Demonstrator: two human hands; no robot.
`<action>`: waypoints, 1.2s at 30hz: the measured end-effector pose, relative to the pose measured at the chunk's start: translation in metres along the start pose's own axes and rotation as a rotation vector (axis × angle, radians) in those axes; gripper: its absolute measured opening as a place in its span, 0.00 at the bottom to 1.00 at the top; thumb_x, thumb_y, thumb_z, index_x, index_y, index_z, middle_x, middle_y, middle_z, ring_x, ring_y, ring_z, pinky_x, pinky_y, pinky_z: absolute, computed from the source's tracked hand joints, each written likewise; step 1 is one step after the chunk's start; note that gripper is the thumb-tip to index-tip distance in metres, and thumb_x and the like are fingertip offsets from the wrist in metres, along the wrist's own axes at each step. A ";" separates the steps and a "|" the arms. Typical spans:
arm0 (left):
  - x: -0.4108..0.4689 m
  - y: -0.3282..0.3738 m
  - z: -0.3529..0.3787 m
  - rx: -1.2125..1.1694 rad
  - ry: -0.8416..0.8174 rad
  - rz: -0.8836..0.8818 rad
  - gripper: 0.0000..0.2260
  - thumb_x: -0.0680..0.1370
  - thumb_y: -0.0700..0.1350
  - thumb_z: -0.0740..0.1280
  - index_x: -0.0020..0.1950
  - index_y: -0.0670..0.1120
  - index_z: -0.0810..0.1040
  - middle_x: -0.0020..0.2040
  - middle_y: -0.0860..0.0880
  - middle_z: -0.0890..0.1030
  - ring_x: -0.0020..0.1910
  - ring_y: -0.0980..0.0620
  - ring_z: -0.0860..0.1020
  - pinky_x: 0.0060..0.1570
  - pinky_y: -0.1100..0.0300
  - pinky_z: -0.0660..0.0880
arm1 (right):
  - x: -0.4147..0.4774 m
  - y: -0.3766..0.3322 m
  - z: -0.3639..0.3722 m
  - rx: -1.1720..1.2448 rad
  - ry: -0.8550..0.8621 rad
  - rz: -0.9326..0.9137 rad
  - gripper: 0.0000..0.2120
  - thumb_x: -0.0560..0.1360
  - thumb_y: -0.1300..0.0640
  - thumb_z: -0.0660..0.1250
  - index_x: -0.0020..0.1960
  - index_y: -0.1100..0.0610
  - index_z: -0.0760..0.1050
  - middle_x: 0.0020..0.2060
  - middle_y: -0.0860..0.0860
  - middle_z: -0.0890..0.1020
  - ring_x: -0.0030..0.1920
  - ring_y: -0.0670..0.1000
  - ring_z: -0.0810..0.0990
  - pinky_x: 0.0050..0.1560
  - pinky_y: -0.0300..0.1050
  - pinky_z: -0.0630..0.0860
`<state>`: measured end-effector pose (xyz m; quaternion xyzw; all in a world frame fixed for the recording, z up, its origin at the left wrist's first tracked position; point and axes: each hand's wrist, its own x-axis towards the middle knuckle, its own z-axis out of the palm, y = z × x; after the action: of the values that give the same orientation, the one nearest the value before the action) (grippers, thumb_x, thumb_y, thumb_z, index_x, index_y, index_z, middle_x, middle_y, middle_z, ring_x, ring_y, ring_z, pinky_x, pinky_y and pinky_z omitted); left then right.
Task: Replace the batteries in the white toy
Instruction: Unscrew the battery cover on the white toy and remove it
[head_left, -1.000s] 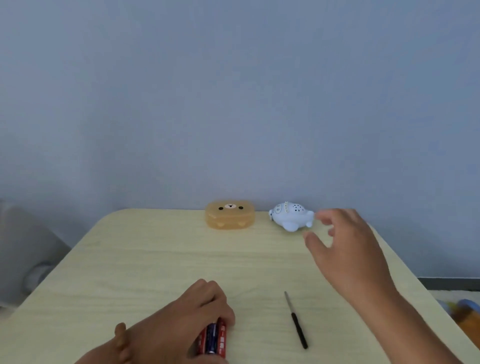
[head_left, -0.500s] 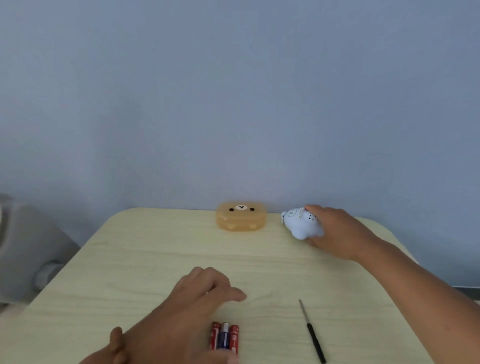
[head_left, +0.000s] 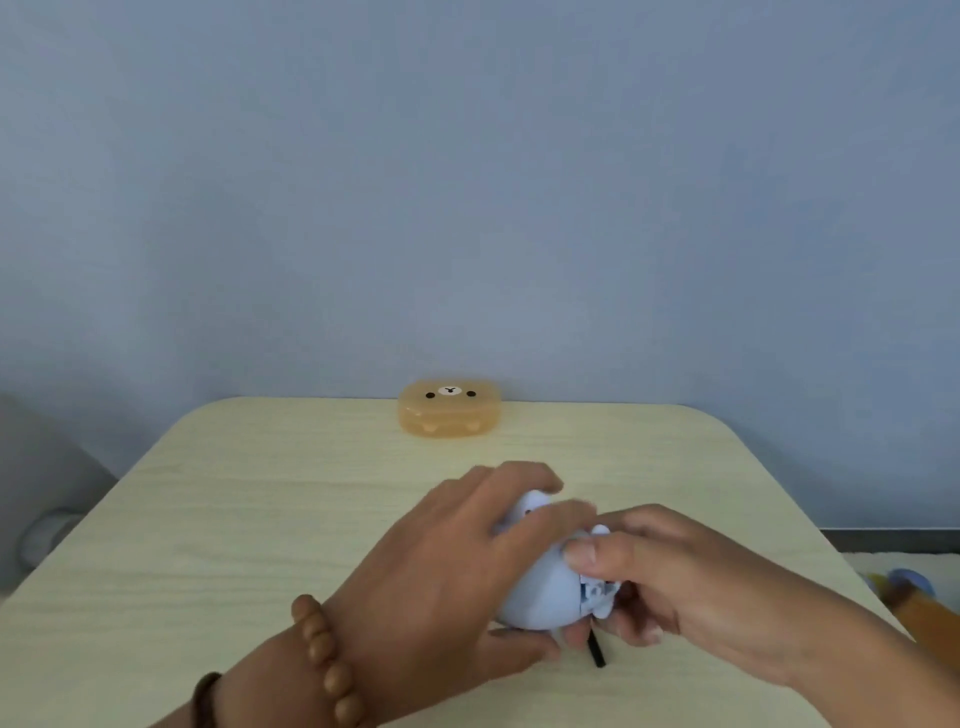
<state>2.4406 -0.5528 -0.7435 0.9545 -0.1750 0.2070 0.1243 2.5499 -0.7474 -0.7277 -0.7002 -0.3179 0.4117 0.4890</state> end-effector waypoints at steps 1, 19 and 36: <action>0.000 0.000 0.002 -0.046 -0.013 -0.017 0.35 0.67 0.61 0.73 0.71 0.64 0.62 0.67 0.62 0.65 0.57 0.60 0.74 0.47 0.63 0.78 | 0.001 0.003 0.002 0.063 -0.012 0.022 0.19 0.73 0.42 0.69 0.45 0.59 0.81 0.37 0.57 0.83 0.32 0.50 0.72 0.32 0.41 0.64; -0.006 -0.022 0.019 -0.443 -0.038 -0.294 0.36 0.63 0.69 0.75 0.68 0.64 0.69 0.61 0.64 0.73 0.60 0.62 0.75 0.52 0.66 0.74 | -0.018 0.054 0.030 -1.197 0.731 -0.131 0.10 0.63 0.44 0.79 0.34 0.48 0.81 0.40 0.43 0.81 0.37 0.48 0.83 0.25 0.39 0.72; -0.009 -0.015 0.036 -0.423 -0.108 -0.265 0.31 0.62 0.72 0.73 0.62 0.68 0.70 0.61 0.70 0.73 0.59 0.69 0.74 0.51 0.66 0.75 | -0.049 0.015 0.001 -0.748 0.797 -0.456 0.12 0.77 0.62 0.70 0.49 0.44 0.81 0.42 0.42 0.82 0.43 0.46 0.83 0.41 0.34 0.75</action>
<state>2.4511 -0.5474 -0.7821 0.9315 -0.0940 0.0963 0.3379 2.5272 -0.7932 -0.7288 -0.8397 -0.3758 -0.1383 0.3667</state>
